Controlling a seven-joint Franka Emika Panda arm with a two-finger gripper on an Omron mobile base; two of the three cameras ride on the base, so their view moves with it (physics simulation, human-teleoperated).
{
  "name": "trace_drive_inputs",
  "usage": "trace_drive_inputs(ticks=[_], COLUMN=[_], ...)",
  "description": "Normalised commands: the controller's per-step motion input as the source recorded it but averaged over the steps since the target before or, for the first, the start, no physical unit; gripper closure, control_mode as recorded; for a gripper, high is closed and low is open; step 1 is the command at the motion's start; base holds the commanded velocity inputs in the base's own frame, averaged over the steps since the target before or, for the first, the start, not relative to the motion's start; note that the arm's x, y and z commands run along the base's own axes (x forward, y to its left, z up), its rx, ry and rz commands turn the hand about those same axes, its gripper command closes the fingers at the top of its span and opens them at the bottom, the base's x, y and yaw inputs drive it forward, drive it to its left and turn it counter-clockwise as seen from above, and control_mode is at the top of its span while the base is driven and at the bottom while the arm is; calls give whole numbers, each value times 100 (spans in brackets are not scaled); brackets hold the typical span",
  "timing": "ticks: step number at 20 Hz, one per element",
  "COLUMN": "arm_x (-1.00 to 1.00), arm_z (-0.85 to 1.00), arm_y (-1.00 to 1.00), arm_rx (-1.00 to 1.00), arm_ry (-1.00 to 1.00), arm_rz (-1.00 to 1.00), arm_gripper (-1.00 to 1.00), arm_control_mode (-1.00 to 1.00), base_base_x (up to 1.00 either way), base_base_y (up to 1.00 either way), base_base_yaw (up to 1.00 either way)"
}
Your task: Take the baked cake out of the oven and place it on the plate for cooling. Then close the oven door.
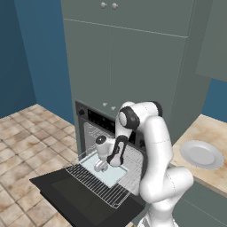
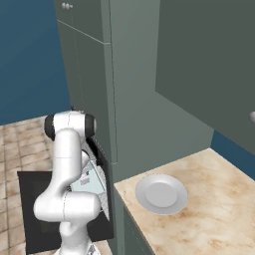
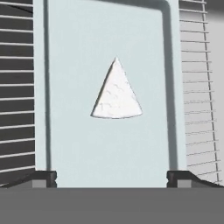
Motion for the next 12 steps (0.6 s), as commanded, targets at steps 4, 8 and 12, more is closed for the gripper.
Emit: trace_drive_inputs(ticks=[4, 8, 12], arm_x=[13, 14, 15], arm_z=[-3, -8, -14], arm_y=[6, 6, 6], arm_rx=[0, 0, 0], arm_ry=[0, 2, 4], arm_rz=[2, 2, 2], arm_gripper=[-100, -100, -100], arm_control_mode=[-100, -100, -100], base_base_x=[0, 0, 0], base_base_y=[0, 0, 0], base_base_yaw=[0, 0, 0])
